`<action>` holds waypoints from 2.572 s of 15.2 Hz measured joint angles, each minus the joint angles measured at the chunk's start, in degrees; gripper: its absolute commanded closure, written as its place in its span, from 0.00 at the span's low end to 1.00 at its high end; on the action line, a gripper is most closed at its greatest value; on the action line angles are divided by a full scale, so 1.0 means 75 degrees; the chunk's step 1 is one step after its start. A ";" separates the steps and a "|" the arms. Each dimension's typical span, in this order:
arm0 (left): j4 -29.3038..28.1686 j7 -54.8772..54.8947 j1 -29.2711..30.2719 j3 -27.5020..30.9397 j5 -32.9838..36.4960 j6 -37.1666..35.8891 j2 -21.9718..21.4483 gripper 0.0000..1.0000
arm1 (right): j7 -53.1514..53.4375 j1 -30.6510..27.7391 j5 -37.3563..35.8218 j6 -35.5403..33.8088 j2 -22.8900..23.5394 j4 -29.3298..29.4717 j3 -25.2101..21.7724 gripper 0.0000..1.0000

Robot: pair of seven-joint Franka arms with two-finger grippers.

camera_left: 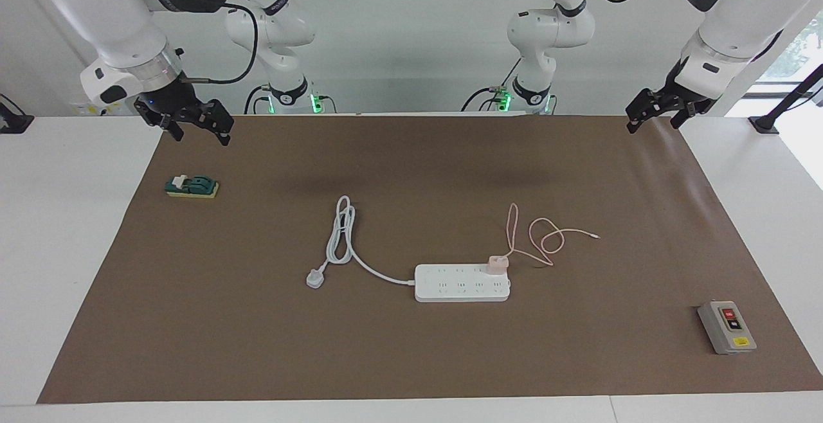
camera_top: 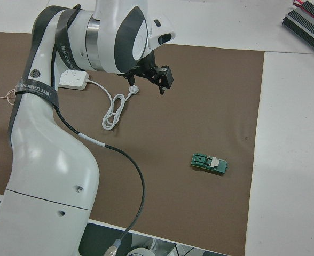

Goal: Plug charger into power strip

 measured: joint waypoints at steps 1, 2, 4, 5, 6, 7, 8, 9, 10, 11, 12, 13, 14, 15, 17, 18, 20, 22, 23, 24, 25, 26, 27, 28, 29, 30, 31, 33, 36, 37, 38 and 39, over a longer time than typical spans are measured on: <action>0.0004 0.0083 0.0000 -0.0005 -0.0005 0.0000 0.0000 0.00 | 0.0000 0.0000 0.0000 0.0000 0.0000 0.0000 0.0000 0.00; 0.0010 0.0236 -0.0001 -0.0007 -0.0012 0.0007 0.0000 0.00 | 0.0000 0.0000 0.0000 0.0000 0.0000 0.0000 0.0000 0.00; 0.0029 0.0569 -0.0001 -0.0008 -0.0037 0.0072 0.0000 0.00 | 0.0000 0.0000 0.0000 0.0000 0.0000 0.0000 0.0000 0.00; 0.0037 0.0654 -0.0002 -0.0009 -0.0093 0.0157 0.0000 0.00 | 0.0000 0.0000 0.0000 0.0000 0.0000 0.0000 0.0000 0.00; 0.0045 0.0712 -0.0004 -0.0014 -0.0179 0.0246 0.0002 0.00 | 0.0000 0.0000 0.0000 0.0000 0.0000 0.0000 0.0000 0.00; 0.0050 0.0741 -0.0006 -0.0018 -0.0281 0.0357 0.0003 0.00 | 0.0000 0.0000 0.0000 0.0000 0.0000 0.0000 0.0000 0.00; 0.0053 0.0758 -0.0008 -0.0023 -0.0371 0.0494 0.0005 0.00 | 0.0000 0.0000 0.0000 0.0000 0.0000 0.0000 0.0000 0.00; 0.0054 0.0768 -0.0010 -0.0030 -0.0424 0.0627 0.0010 0.00 | 0.0000 0.0000 0.0000 0.0000 0.0000 0.0000 0.0000 0.00; 0.0054 0.0782 -0.0020 -0.0037 -0.0456 0.0694 0.0017 0.00 | 0.0000 0.0000 0.0000 0.0000 0.0000 0.0000 0.0000 0.00; 0.0053 0.0793 -0.0045 -0.0053 -0.0481 0.0711 0.0024 0.00 | 0.0000 0.0000 0.0000 0.0000 0.0000 0.0000 0.0000 0.00; 0.0053 0.0794 -0.0105 -0.0068 -0.0497 0.0711 0.0032 0.00 | 0.0000 0.0000 0.0000 0.0000 0.0000 0.0000 0.0000 0.00; 0.0052 0.0793 -0.0177 -0.0072 -0.0497 0.0690 0.0038 0.00 | 0.0000 0.0000 0.0000 0.0000 0.0000 0.0000 0.0000 0.00; 0.0052 0.0792 -0.0230 -0.0072 -0.0496 0.0627 0.0042 0.00 | 0.0000 0.0000 0.0000 0.0000 0.0000 0.0000 0.0000 0.00; 0.0052 0.0792 -0.0250 -0.0076 -0.0495 0.0511 0.0043 0.00 | 0.0000 0.0000 0.0000 0.0000 0.0000 0.0000 0.0000 0.00; 0.0052 0.0792 -0.0249 -0.0060 -0.0491 0.0242 0.0043 0.00 | 0.0000 0.0000 0.0000 0.0000 0.0000 0.0000 0.0000 0.00; 0.0052 0.0792 -0.0245 -0.0048 -0.0491 0.0149 0.0043 0.00 | 0.0000 0.0000 0.0000 0.0000 0.0000 0.0000 0.0000 0.00; 0.0052 0.0792 -0.0232 -0.0036 -0.0477 0.0018 0.0043 0.00 | 0.0000 0.0000 0.0000 0.0000 0.0000 0.0000 0.0000 0.00; 0.0052 0.0792 -0.0229 -0.0028 -0.0395 -0.0042 0.0043 0.00 | 0.0000 0.0000 0.0000 0.0000 0.0000 0.0000 0.0000 0.00; 0.0052 0.0792 -0.0229 -0.0029 -0.0370 -0.0055 0.0043 0.00 | 0.0000 0.0000 0.0000 0.0000 0.0000 0.0000 0.0000 0.00; 0.0052 0.0792 -0.0229 -0.0028 -0.0353 -0.0062 0.0043 0.00 | 0.0000 0.0000 0.0000 0.0000 0.0000 0.0000 0.0000 0.00; 0.0052 0.0792 -0.0229 -0.0029 -0.0344 -0.0068 0.0043 0.00 | 0.0000 0.0000 0.0000 0.0000 0.0000 0.0000 0.0000 0.00; 0.0052 0.0792 -0.0229 -0.0028 -0.0339 -0.0071 0.0043 0.00 | 0.0000 0.0000 0.0000 0.0000 0.0000 0.0000 0.0000 0.00; 0.0052 0.0792 -0.0229 -0.0028 -0.0336 -0.0075 0.0043 0.00 | 0.0000 0.0000 0.0000 0.0000 0.0000 0.0000 0.0000 0.00; 0.0052 0.0792 -0.0229 -0.0028 -0.0334 -0.0080 0.0043 0.00 | 0.0000 0.0000 0.0000 0.0000 0.0000 0.0000 0.0000 0.00; 0.0052 0.0792 -0.0229 -0.0028 -0.0333 -0.0084 0.0043 0.00 | 0.0000 0.0000 0.0000 0.0000 0.0000 0.0000 0.0000 0.00; 0.0052 0.0792 -0.0229 -0.0028 -0.0333 -0.0093 0.0043 0.00 | 0.0000 0.0000 0.0000 0.0000 0.0000 0.0000 0.0000 0.00; 0.0053 0.0792 -0.0229 -0.0028 -0.0333 -0.0109 0.0043 0.00 | 0.0000 0.0000 0.0000 0.0000 0.0000 0.0000 0.0000 0.00; 0.0054 0.0788 -0.0225 -0.0023 -0.0331 -0.0117 0.0043 0.00 | 0.0000 0.0000 0.0000 0.0000 0.0000 0.0000 0.0000 0.00; 0.0056 0.0785 -0.0218 0.0002 -0.0327 -0.0120 0.0043 0.00 | 0.0000 0.0000 0.0000 0.0000 0.0000 0.0000 0.0000 0.00; 0.0056 0.0785 -0.0217 0.0006 -0.0327 -0.0120 0.0043 0.00 | 0.0000 0.0000 0.0000 0.0000 0.0000 0.0000 0.0000 0.00; 0.0056 0.0785 -0.0217 0.0008 -0.0327 -0.0121 0.0043 0.00 | 0.0000 0.0000 0.0000 0.0000 0.0000 0.0000 0.0000 0.00; 0.0057 0.0785 -0.0217 0.0008 -0.0327 -0.0121 0.0043 0.00 | 0.0000 0.0000 0.0000 0.0000 0.0000 0.0000 0.0000 0.00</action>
